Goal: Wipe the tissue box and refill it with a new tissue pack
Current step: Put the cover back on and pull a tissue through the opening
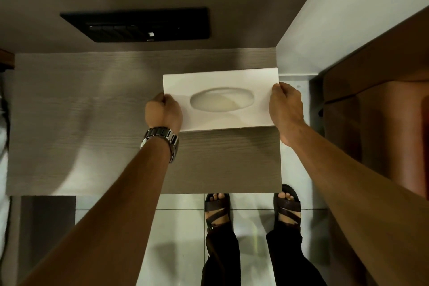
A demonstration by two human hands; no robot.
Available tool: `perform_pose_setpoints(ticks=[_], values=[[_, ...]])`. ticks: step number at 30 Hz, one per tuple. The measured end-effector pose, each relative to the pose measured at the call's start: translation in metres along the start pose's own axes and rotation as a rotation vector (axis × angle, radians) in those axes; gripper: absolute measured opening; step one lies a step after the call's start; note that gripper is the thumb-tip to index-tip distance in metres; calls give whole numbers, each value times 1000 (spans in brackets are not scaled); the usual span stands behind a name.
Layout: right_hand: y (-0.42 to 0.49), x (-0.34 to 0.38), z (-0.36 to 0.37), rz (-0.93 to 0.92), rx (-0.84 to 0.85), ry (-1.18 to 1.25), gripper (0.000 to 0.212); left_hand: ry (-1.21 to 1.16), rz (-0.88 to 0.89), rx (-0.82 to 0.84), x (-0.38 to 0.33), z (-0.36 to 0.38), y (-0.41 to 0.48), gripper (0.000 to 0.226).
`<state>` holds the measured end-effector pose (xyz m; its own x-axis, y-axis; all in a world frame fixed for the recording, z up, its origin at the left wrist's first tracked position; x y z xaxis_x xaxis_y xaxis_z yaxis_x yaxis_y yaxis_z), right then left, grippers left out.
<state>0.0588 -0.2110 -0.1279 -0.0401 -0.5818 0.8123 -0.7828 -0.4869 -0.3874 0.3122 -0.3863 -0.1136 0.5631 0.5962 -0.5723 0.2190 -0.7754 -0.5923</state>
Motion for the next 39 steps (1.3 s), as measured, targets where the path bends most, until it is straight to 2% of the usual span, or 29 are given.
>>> perform_pose_setpoints(ticks=[4,8,16,21,27,28,29,31,33,34,36,39], values=[[3,4,-1,-29,-35,2,31,46,4,-30,0,-1,0,25],[5,0,3,1,-15,-9,31,70,-48,-30,3,2,2,25],[8,-5,8,40,31,-28,25,141,-41,-6,5,6,7,25],[2,-7,8,25,24,-9,22,137,-1,18,12,7,16,35],[-15,-19,2,49,-4,-7,21,205,60,92,17,6,16,29],[-16,-18,-1,45,-24,-31,23,238,101,107,15,6,14,35],[-16,-13,-6,1,-68,-105,30,305,164,113,11,7,12,52],[-18,17,-11,-269,-124,-354,36,550,373,94,-1,12,1,96],[-29,53,8,-593,-41,-554,28,791,652,75,-13,24,-18,119],[-33,63,23,-692,44,-600,23,879,761,80,-15,31,-26,125],[-39,73,50,-759,197,-647,19,986,873,98,-15,44,-35,135],[-38,72,80,-730,340,-762,26,1054,905,103,-11,54,-37,145]])
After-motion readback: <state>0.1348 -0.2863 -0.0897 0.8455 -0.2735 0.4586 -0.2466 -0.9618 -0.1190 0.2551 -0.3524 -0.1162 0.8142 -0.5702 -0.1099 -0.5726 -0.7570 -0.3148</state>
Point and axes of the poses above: each hand's wrist, its own y-axis towards the middle knuckle, its own z-axis out of the palm, x = y × z, the point moved 9 cm from there along y, towards the middle knuckle, and after that the axes turned 12 degrees about -z, right-handed, at the moved point
